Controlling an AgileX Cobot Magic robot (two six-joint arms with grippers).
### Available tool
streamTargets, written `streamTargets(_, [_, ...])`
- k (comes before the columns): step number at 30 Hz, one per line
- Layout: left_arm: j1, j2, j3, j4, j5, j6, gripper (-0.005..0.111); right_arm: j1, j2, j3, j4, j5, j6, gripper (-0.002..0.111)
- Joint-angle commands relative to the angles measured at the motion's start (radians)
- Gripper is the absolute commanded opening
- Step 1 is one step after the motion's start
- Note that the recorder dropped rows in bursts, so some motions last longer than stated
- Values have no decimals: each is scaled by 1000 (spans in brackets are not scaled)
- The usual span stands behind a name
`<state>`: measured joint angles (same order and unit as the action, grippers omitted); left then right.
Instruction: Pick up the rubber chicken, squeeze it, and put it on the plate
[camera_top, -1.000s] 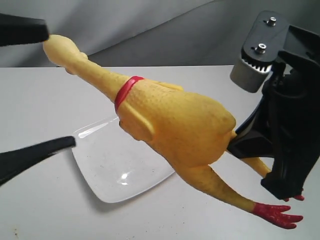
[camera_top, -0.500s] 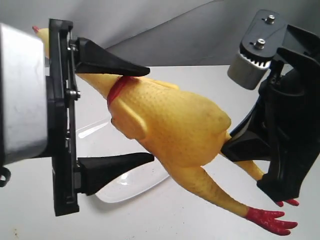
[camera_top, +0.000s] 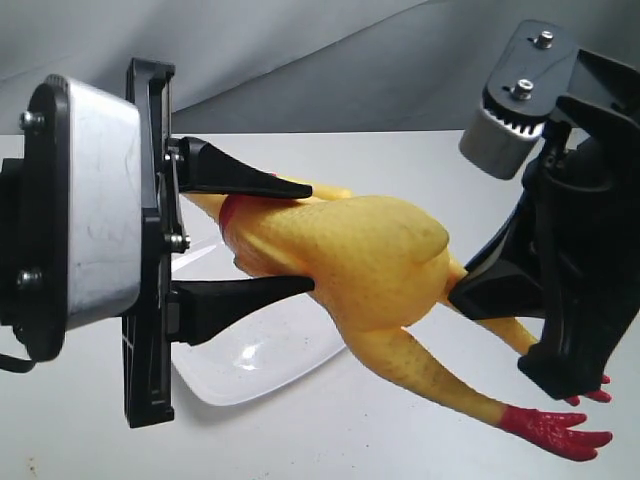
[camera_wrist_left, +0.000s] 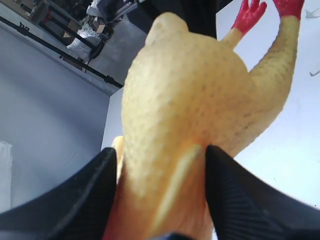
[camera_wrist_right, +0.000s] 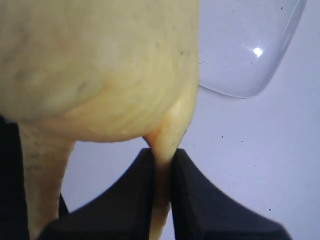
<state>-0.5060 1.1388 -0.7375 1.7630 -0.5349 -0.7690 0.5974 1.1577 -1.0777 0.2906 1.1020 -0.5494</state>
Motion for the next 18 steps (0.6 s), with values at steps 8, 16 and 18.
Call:
streamTargets(8, [-8,-6,-11,-19,-73,-135,0,-2,-2,-1,34,-18,-4,0])
streamTargets(16, [-8,-8,-11,-19,-65,-150,0,-2,-2,-1,34,-15,-4,0])
streamTargets(18, [-8,-8,-7,-19,-65,-150,0,-2,-2,-1,34,-15,-4,0])
